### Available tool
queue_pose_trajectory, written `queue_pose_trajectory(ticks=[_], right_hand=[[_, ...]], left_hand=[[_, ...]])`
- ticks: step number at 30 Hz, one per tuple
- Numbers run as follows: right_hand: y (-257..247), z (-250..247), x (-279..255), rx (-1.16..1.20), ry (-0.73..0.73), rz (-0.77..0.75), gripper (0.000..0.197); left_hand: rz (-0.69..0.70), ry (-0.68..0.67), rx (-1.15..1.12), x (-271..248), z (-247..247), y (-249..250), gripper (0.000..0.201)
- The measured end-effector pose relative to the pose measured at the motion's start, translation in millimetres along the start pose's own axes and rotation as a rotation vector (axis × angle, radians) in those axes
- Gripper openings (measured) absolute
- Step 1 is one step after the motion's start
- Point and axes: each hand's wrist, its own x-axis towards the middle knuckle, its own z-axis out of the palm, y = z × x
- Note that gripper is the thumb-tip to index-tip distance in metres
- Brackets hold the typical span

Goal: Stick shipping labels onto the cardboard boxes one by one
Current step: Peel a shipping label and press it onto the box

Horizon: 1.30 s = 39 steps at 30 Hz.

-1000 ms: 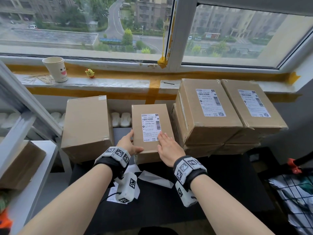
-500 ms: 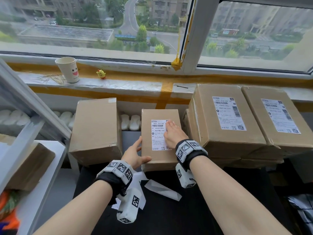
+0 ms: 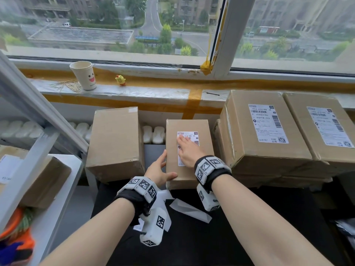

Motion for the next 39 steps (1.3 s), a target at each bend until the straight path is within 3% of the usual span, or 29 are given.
queue_pose_trajectory(ticks=[11, 17, 23, 31, 39], right_hand=[[7.5, 41.3, -83.4, 0.025, 0.077, -0.101, 0.052], [32.6, 43.6, -103.6, -0.035, 0.134, 0.034, 0.053], [38.1, 44.1, -109.3, 0.111, 0.195, 0.138, 0.065], [45.6, 38.0, -93.4, 0.201, 0.259, 0.152, 0.065], [51.4, 21.7, -76.6, 0.047, 0.246, 0.175, 0.061]], left_hand=[[0.038, 0.042, -0.002, -5.9, 3.7, 4.4, 0.094], [-0.004, 0.11, -0.017, -8.2, 9.0, 0.0, 0.074], [-0.152, 0.113, -0.206, -5.0, 8.7, -0.1, 0.06], [-0.141, 0.094, -0.415, 3.1, 10.9, 13.4, 0.05], [-0.041, 0.202, -0.148, 22.3, 11.9, 24.2, 0.05]])
